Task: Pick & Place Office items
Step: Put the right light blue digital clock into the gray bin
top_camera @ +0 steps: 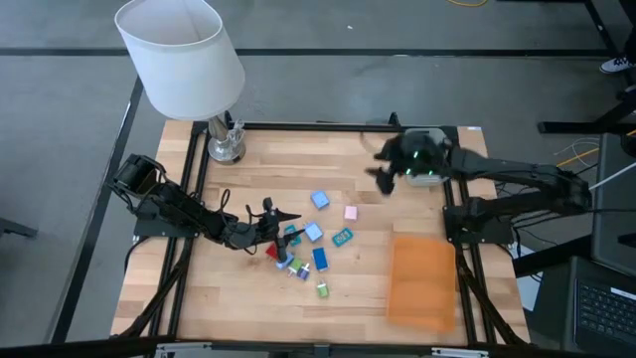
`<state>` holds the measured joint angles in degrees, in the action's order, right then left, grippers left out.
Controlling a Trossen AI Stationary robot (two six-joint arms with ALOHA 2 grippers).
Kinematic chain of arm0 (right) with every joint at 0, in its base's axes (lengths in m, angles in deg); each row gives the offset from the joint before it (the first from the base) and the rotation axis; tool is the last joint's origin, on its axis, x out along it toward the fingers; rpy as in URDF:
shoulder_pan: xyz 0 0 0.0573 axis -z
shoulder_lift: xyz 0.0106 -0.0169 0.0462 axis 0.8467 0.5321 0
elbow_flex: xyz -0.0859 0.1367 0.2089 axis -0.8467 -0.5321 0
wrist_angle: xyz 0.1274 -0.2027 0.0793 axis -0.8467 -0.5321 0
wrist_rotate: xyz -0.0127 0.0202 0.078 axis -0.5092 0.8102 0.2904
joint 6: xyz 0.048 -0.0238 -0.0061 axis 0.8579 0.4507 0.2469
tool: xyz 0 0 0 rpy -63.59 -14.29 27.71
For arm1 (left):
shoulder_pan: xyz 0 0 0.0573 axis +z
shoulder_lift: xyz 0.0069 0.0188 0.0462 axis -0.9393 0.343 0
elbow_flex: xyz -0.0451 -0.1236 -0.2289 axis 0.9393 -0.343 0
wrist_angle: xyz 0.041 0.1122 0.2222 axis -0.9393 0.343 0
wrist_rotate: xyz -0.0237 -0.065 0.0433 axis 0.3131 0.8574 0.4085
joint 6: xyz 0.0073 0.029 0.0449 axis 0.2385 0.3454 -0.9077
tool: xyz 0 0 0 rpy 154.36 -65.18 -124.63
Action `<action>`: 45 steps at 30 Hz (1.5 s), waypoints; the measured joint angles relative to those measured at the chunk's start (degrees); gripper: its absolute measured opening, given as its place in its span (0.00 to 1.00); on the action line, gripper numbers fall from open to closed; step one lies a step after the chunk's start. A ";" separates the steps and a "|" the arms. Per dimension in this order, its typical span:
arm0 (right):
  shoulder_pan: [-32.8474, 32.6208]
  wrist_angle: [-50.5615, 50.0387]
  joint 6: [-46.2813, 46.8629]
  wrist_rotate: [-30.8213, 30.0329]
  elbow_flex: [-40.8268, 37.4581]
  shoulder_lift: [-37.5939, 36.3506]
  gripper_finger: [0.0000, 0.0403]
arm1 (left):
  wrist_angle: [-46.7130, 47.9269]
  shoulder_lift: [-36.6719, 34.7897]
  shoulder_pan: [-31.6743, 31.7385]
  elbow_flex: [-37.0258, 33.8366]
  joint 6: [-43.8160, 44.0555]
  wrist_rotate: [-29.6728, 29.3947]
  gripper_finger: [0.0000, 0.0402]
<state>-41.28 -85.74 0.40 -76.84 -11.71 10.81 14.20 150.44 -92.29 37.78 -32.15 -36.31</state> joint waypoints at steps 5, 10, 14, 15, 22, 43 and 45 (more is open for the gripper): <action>-10.70 7.40 -7.56 -3.10 -0.02 5.55 0.62 | 0.07 0.00 0.00 0.00 -0.04 0.02 0.48; -14.55 6.94 -7.88 -2.90 -0.02 13.58 0.62 | 0.24 0.00 0.00 0.00 -0.04 0.02 0.48; -17.38 8.71 -10.14 -2.26 -0.02 21.50 0.62 | 0.25 0.00 0.00 0.00 -0.04 0.07 0.48; -17.97 9.04 -10.99 -2.20 -0.02 23.28 0.62 | 0.24 0.00 0.00 0.00 -0.04 0.05 0.48; -20.18 11.66 -13.52 0.66 -0.02 29.97 0.62 | 0.24 0.00 0.47 0.00 -1.10 0.00 0.48; -26.07 12.21 -15.60 5.89 4.46 33.18 0.62 | 0.02 0.00 1.25 0.00 -0.99 1.53 0.48; -26.07 12.42 -15.94 5.89 4.46 35.10 0.62 | -0.09 0.00 1.25 0.00 -0.99 1.53 0.48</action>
<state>-67.35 -73.32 -15.54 -70.95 -7.24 45.92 14.12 150.44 -91.04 37.78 -33.14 -34.78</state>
